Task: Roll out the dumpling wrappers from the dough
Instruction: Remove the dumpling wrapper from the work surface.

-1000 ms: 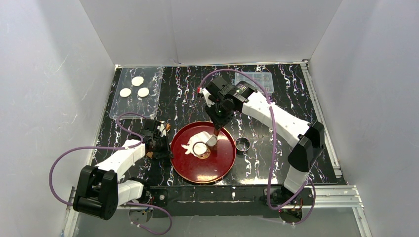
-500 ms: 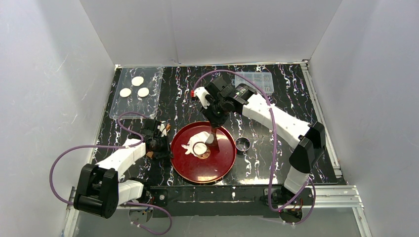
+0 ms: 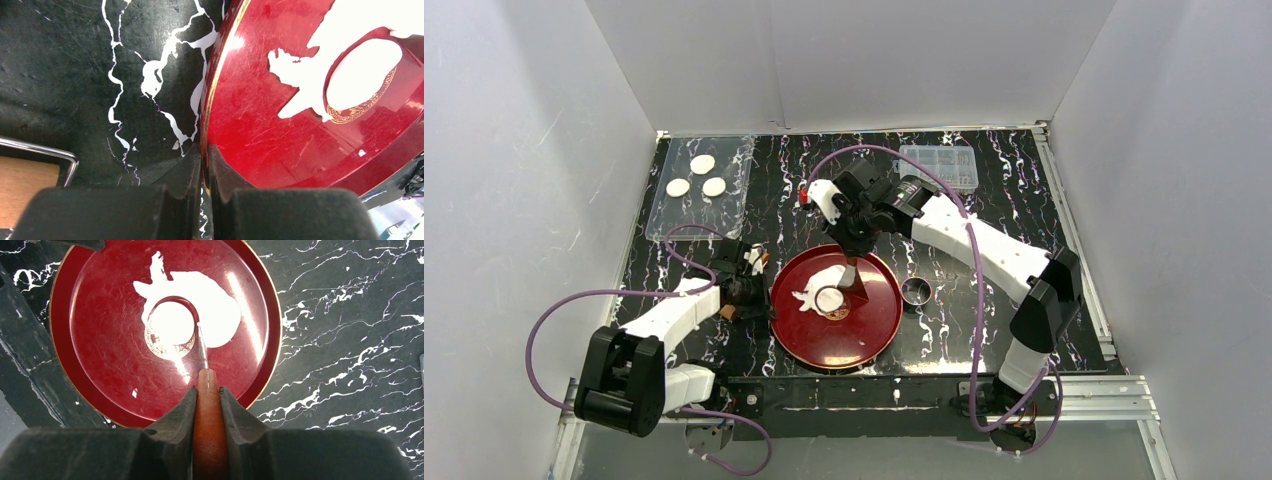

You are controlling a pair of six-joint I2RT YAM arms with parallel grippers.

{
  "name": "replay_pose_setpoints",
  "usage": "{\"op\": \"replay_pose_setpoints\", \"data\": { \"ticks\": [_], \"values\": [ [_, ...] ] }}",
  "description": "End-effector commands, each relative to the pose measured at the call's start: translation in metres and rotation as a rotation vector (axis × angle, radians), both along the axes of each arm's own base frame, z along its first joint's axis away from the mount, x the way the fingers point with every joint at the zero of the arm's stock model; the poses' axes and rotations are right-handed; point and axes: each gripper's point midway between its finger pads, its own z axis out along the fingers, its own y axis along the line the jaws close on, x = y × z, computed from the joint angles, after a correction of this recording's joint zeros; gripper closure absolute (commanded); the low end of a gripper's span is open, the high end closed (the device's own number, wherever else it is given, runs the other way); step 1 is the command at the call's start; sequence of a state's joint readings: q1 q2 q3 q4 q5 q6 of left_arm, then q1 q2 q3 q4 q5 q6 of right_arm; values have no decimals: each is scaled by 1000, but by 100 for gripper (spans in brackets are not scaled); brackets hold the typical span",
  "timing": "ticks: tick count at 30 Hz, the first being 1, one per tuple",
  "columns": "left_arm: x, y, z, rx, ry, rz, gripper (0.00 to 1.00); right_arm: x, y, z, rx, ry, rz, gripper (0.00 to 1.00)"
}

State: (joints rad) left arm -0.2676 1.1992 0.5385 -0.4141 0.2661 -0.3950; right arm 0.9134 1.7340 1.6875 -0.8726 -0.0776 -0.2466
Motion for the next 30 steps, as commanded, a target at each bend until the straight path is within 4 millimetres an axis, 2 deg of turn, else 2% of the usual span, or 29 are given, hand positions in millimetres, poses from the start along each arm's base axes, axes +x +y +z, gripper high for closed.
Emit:
{"op": "replay_pose_setpoints", "data": {
  "ticks": [1, 8, 18, 30],
  "values": [
    [-12, -16, 7, -70, 24, -118, 100, 51, -2, -7, -45, -230, -42, 99],
    [-13, -17, 6, -74, 31, -124, 100, 60, -13, -17, -74, -305, -57, 99],
    [-12, -20, 6, -86, 33, -133, 100, 73, -9, -17, -81, -365, -53, 99],
    [-12, -20, 6, -88, 40, -136, 100, 74, -19, -23, -120, -403, -40, 99]
  ]
}}
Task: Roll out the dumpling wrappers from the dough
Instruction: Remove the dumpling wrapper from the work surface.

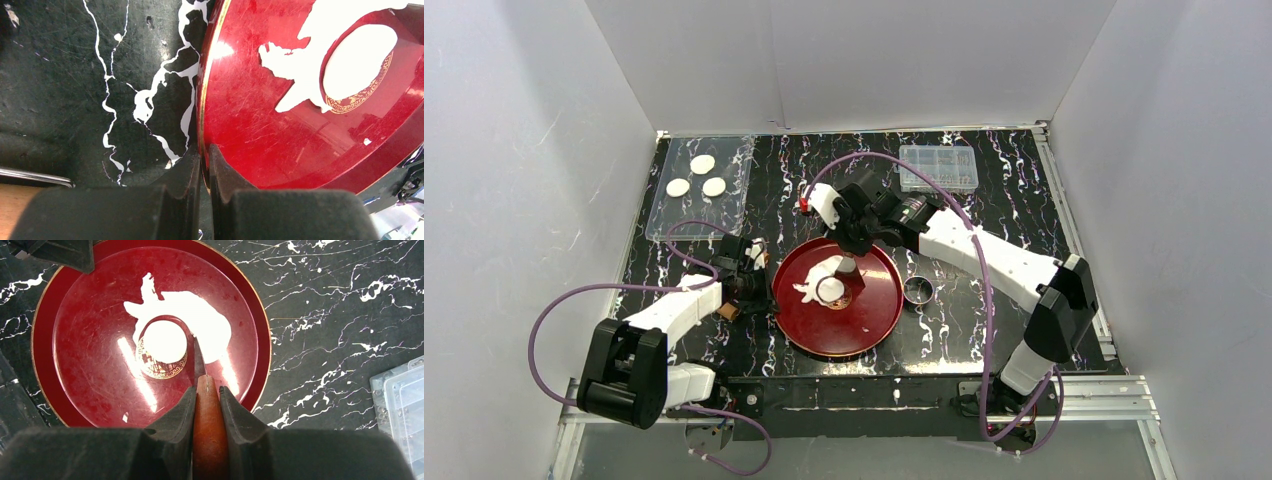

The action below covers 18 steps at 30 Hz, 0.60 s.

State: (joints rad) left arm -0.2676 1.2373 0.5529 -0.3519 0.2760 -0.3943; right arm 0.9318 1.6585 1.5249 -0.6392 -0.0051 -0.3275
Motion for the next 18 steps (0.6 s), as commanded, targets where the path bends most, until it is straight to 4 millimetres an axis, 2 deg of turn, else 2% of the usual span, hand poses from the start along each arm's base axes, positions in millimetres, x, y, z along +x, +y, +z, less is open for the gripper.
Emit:
{"op": "replay_pose_setpoints", "data": {
  "ticks": [1, 11, 18],
  "values": [
    [-27, -15, 5, -67, 74, -135, 100, 58, -29, -22, -165, -231, -98, 99],
    [-26, -14, 6, -65, 69, -132, 100, 53, -36, -24, -190, -216, -91, 99],
    [-21, -26, 13, -119, 89, -184, 100, 20, -41, -14, -142, -109, -53, 99]
  ]
}}
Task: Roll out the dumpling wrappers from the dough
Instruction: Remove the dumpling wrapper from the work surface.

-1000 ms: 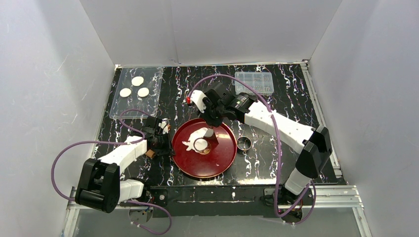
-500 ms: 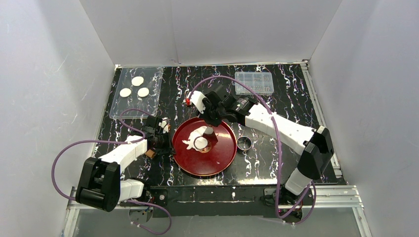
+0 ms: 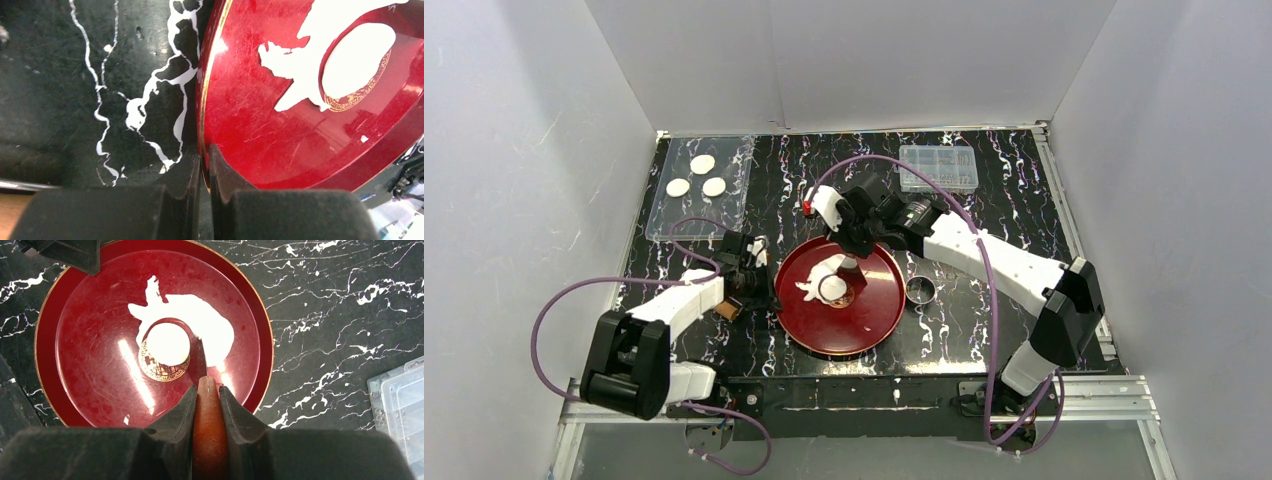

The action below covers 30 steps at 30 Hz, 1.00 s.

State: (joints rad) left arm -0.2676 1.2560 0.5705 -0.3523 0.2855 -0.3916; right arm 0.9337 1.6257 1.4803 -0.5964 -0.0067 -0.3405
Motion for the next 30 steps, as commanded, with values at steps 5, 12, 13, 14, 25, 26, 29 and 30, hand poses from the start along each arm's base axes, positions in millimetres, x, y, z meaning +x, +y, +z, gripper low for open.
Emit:
{"op": "replay_pose_setpoints", "data": {
  "ticks": [5, 12, 13, 14, 25, 26, 29, 30],
  "values": [
    [-7, -28, 17, -96, 124, -241, 100, -1, -52, -18, -162, -6, -68, 99],
    [17, -25, 17, -39, 76, -329, 100, -20, -73, -8, -160, 39, -116, 99],
    [18, -24, 16, -31, 75, -345, 100, -21, -75, -7, -156, 37, -125, 99],
    [21, -24, 16, -25, 70, -356, 100, -23, -78, -7, -153, 40, -130, 99],
    [54, -18, 17, 54, -60, -534, 100, -45, -92, 0, -119, 82, -144, 99],
    [55, -18, 16, 56, -61, -541, 100, -44, -94, -2, -125, 79, -151, 99],
    [57, -19, 15, 57, -59, -551, 100, -41, -97, 0, -129, 62, -172, 99],
    [58, -19, 15, 58, -60, -552, 100, -41, -97, 1, -126, 61, -177, 99]
  ]
}}
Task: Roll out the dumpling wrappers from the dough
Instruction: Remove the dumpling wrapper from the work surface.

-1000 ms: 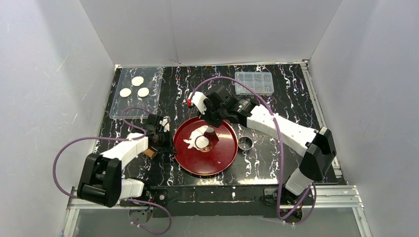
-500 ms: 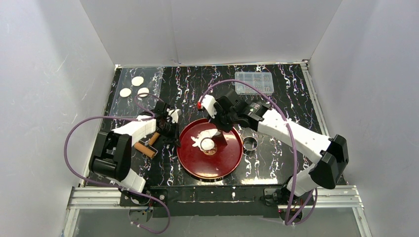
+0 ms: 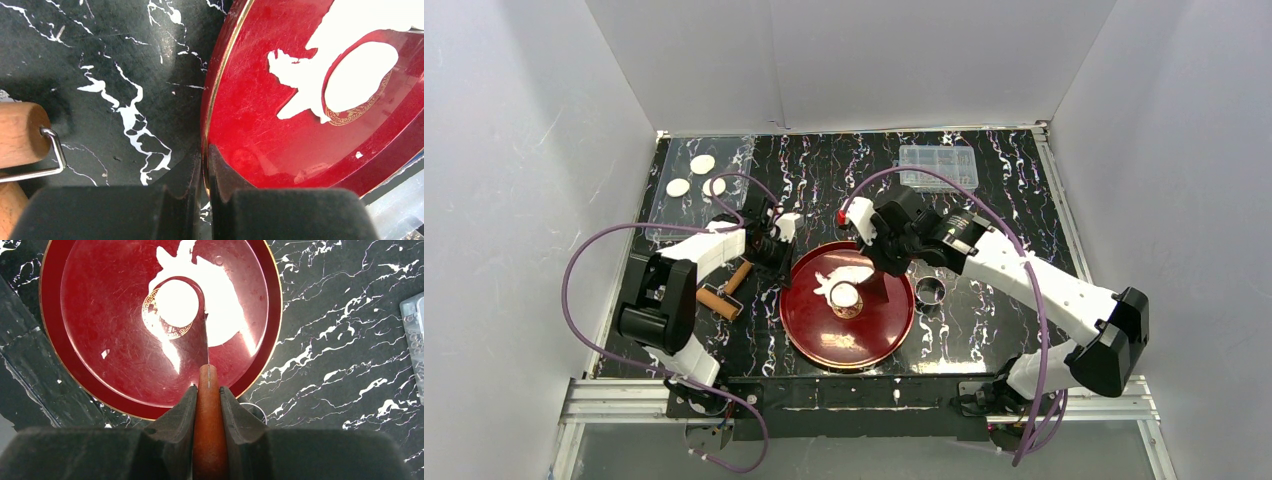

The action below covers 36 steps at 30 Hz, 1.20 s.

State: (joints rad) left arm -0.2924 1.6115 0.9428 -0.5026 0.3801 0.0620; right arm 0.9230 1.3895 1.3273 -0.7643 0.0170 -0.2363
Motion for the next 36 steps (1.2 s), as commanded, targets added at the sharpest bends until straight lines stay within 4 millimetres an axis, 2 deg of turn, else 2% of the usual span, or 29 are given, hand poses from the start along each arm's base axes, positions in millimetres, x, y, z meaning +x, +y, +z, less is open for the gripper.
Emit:
{"op": "replay_pose_setpoints", "data": {
  "ticks": [1, 11, 16, 27, 28, 33, 36],
  "values": [
    [3, 1, 4, 9, -30, -96, 100, 6, -27, -1, -85, -33, -69, 99],
    [5, 0, -1, 11, -9, -125, 100, -25, -32, 6, -31, 46, -41, 99],
    [13, -1, -2, 22, -15, -138, 100, -32, -36, 10, -14, 68, -60, 99],
    [21, -3, -2, 19, -28, -139, 100, -39, -27, 29, 90, 92, -88, 99],
    [22, -5, -1, 12, -33, -140, 97, -39, -27, 30, 91, 89, -94, 99],
    [32, -8, 7, -3, -81, -142, 63, -36, -26, 34, 100, 82, -107, 99],
    [39, -7, 17, 14, -107, -117, 54, -35, -25, 35, 106, 80, -110, 99]
  ]
}}
